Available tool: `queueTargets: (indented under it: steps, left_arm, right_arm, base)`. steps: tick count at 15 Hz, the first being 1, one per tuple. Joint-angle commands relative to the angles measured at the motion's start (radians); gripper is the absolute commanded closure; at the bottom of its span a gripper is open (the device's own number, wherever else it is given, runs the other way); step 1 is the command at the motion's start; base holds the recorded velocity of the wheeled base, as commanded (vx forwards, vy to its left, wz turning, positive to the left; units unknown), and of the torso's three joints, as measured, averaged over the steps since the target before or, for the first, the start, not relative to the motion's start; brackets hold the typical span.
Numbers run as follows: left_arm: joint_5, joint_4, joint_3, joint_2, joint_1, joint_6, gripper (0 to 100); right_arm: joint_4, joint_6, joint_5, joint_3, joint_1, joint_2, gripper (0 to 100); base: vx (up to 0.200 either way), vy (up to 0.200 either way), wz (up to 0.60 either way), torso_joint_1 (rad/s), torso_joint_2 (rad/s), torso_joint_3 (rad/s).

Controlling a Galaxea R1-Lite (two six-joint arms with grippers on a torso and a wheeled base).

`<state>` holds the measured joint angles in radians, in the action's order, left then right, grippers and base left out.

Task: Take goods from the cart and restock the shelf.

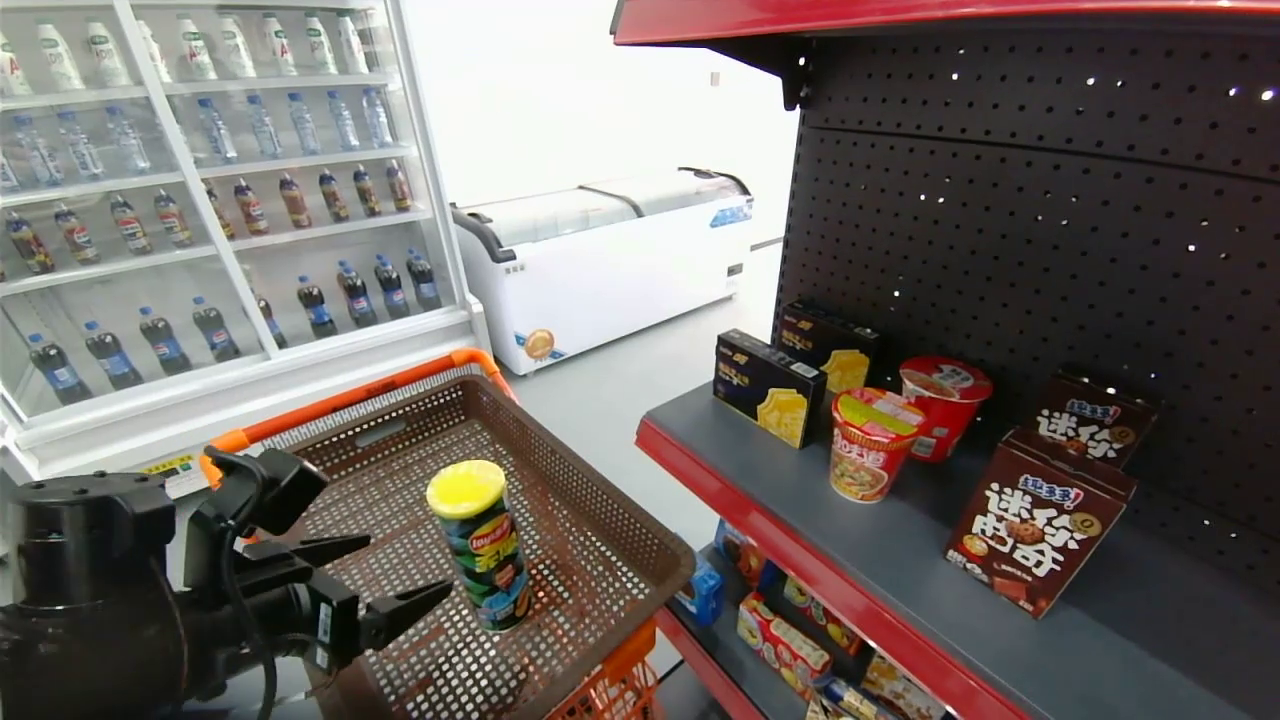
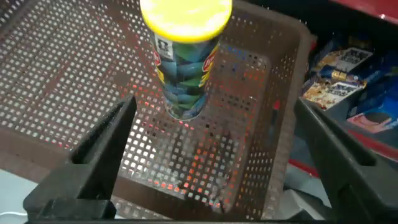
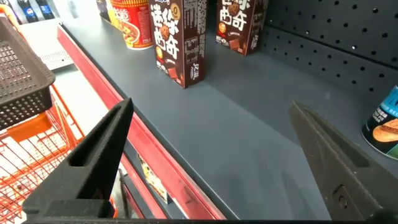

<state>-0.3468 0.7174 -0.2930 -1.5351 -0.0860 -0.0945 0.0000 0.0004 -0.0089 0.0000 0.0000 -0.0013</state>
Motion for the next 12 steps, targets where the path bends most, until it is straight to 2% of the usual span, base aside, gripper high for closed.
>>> queueTargets:
  steps: [1,6,9,11,12]
  left_arm:
    - [0.000,0.023,-0.031,-0.122,-0.014,-0.001,0]
    - [0.000,0.191,-0.054,-0.326,-0.024,-0.002,0]
    - [0.000,0.229,-0.063,-0.396,-0.035,-0.005,0]
    - [0.003,0.237,-0.089,-0.450,-0.040,-0.039,0]
    - [0.003,0.257,-0.095,-0.471,-0.041,-0.067,0]
  right_arm:
    - [0.000,0.000,0.000,0.000,0.000,0.001,0]
    - [0.000,0.000,0.000,0.000,0.000,0.001,0]
    - [0.000,0.000,0.000,0.000,0.000,0.001,0]
    - [0.000,0.000,0.000,0.000,0.000,0.001,0]
    - [0.000,0.000,0.000,0.000,0.000,0.001,0]
  base:
    - [0.000,0.000,0.00,0.000,0.00,0.000]
    - [0.000,0.000,0.00,0.000,0.00,0.000]
    - [0.000,0.000,0.00,0.000,0.00,0.000]
    - [0.000,0.000,0.00,0.000,0.00,0.000]
    - [0.000,0.000,0.00,0.000,0.00,0.000]
